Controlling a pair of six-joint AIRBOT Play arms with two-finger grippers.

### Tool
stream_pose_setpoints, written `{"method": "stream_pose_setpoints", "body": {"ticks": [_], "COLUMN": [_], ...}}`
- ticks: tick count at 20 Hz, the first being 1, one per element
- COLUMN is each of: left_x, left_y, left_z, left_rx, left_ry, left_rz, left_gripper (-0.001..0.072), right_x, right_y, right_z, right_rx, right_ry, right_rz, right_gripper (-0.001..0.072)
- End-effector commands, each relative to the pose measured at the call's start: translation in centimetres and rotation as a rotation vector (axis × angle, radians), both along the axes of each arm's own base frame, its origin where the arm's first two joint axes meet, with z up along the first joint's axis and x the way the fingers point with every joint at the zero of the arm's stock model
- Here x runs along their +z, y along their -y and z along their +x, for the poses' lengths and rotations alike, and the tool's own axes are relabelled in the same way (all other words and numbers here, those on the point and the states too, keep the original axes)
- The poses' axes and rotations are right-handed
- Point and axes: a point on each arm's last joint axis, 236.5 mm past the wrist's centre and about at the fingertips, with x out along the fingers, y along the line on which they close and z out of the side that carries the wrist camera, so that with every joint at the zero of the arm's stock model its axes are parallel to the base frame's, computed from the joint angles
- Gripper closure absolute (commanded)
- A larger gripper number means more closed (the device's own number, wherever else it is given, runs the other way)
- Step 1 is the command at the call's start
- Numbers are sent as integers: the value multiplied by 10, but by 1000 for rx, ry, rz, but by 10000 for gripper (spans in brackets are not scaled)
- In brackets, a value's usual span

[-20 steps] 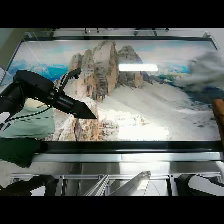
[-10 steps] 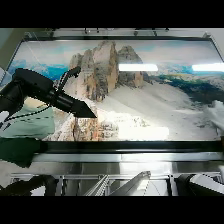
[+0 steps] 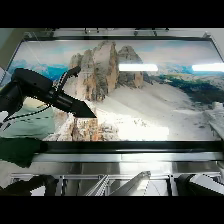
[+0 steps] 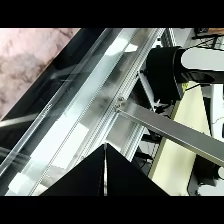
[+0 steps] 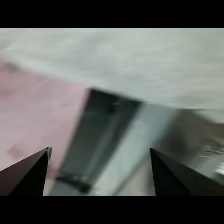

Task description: Fold the shirts.

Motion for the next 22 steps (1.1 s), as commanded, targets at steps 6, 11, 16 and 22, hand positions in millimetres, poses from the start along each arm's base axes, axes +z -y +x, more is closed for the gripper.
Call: {"method": "stream_pose_setpoints", "body": {"ticks": [6, 11, 16, 22], "left_x": [47, 64, 37, 14], "left_y": [-13, -28, -37, -40], "left_z": [-5, -5, -32, -42], "left_rx": [55, 170, 271, 316], "left_ry": [270, 416, 397, 325], "left_rz": [39, 94, 105, 117], "left_gripper": [694, 694, 693, 695], "right_x": [97, 120, 116, 102], "right_y": [-158, -244, -315, -318], "right_z": [134, 136, 99, 106], "right_rx": [515, 817, 944, 926], "right_ry": [567, 685, 796, 840], "right_rz": [56, -10, -54, -102], "right_gripper": [697, 698, 697, 697]}}
